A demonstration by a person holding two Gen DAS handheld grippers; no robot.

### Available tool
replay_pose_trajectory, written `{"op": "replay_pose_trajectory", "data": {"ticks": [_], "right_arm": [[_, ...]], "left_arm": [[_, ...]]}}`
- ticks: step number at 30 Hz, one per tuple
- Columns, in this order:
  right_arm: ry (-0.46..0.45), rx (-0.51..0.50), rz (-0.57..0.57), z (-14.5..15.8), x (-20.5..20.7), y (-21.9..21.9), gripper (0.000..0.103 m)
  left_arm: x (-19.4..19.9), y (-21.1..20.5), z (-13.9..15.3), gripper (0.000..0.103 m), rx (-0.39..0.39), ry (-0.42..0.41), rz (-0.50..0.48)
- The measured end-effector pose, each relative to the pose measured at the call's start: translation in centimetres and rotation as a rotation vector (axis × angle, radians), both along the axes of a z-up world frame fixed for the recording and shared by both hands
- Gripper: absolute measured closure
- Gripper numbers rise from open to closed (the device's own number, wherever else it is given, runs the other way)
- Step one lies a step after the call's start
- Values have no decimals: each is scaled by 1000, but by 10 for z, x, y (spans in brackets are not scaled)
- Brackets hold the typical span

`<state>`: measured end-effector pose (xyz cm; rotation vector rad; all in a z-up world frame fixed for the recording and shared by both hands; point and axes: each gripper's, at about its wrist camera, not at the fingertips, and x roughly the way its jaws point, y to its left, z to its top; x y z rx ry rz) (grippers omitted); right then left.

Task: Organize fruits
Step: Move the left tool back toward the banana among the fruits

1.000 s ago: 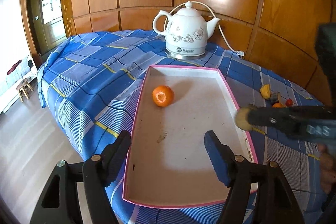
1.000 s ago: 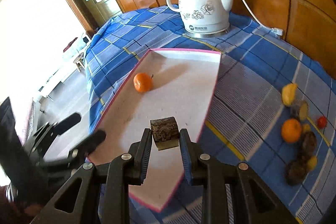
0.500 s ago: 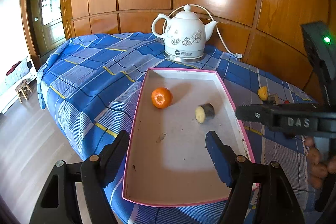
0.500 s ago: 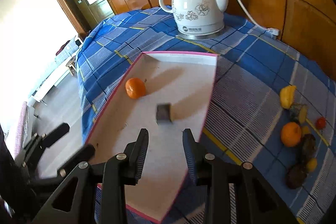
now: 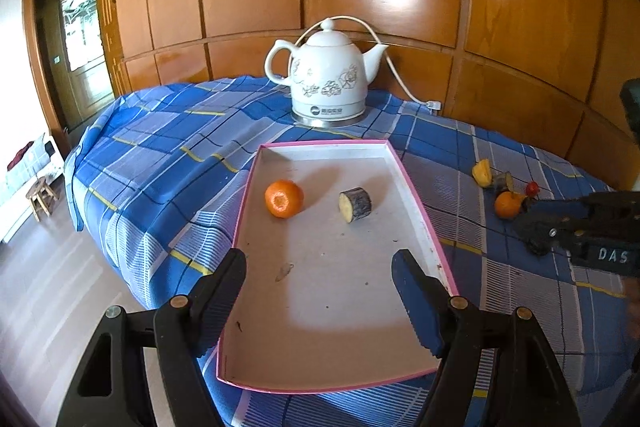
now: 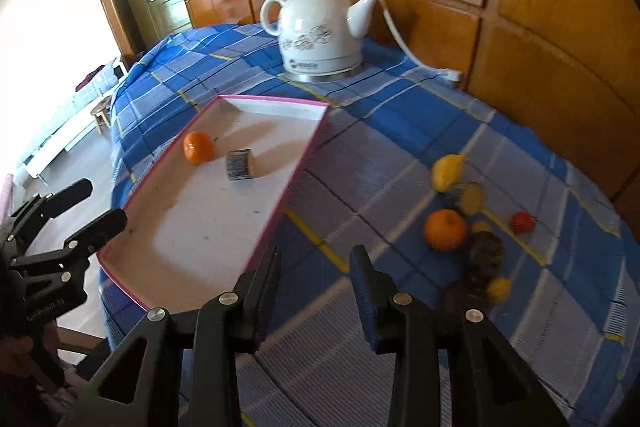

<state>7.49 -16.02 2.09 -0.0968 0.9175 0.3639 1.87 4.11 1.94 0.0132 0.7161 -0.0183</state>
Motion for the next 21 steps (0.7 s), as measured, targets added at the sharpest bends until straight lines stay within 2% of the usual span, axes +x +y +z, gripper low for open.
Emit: {"op": "replay_pose_trajectory", "data": {"ticks": [13,21], "right_arm": [[-46,-53,-99,9,-6,-65,67],[-42,-113,-256,-2,0,-134,67]], "left_arm": [[-4,-26,4,27,53,-8,-74],[1,-51,1,27,53,31,-166]]}}
